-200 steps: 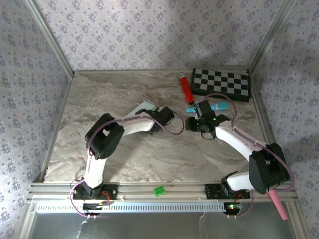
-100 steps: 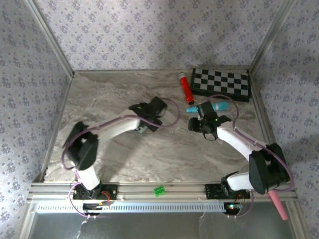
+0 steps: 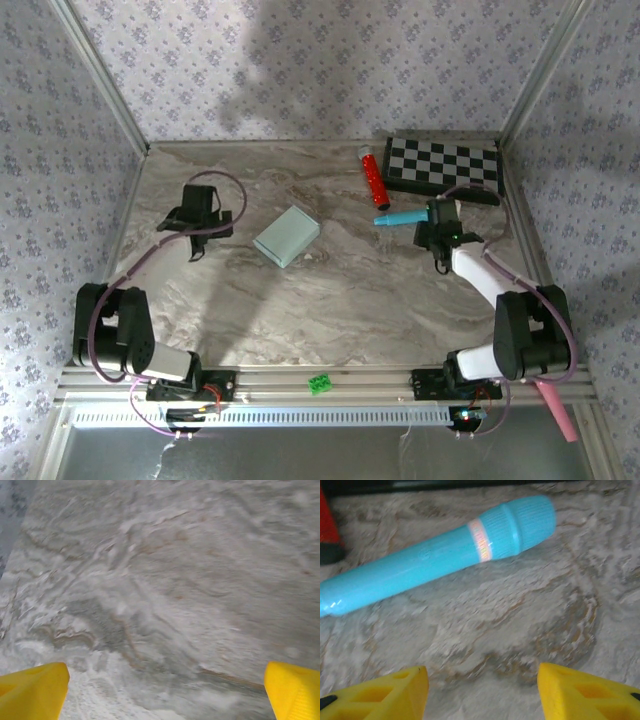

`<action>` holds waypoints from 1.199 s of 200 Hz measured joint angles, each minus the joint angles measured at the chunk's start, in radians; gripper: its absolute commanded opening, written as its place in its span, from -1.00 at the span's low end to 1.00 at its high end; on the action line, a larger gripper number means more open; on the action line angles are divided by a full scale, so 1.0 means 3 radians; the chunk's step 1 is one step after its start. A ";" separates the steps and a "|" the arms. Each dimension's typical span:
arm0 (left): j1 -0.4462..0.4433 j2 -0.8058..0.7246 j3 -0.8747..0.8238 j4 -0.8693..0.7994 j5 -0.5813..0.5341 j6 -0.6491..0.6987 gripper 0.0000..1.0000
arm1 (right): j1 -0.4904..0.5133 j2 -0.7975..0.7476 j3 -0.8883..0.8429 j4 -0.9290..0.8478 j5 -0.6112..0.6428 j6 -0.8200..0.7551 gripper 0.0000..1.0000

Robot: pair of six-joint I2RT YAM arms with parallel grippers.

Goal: Fold the paper box

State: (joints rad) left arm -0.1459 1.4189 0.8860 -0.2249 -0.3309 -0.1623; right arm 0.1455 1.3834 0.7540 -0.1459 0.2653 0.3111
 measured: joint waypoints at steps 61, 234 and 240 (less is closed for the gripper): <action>0.0443 0.0060 -0.0769 0.1269 0.0582 0.0268 0.98 | -0.0345 -0.0006 -0.0493 0.1170 -0.0278 -0.0618 0.31; 0.0552 0.0383 -0.1647 0.3297 0.0998 0.0476 0.99 | -0.0535 0.0496 -0.1381 0.3381 -0.0404 -0.1027 0.99; 0.0552 0.0383 -0.1647 0.3297 0.0988 0.0476 0.99 | -0.0535 0.0496 -0.1381 0.3384 -0.0399 -0.1027 0.99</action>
State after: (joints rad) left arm 0.0196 1.5337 0.3920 0.7643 -0.0345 -0.0196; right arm -0.0151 1.5322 0.3397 0.8692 0.1455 0.0029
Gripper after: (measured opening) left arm 0.994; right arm 0.995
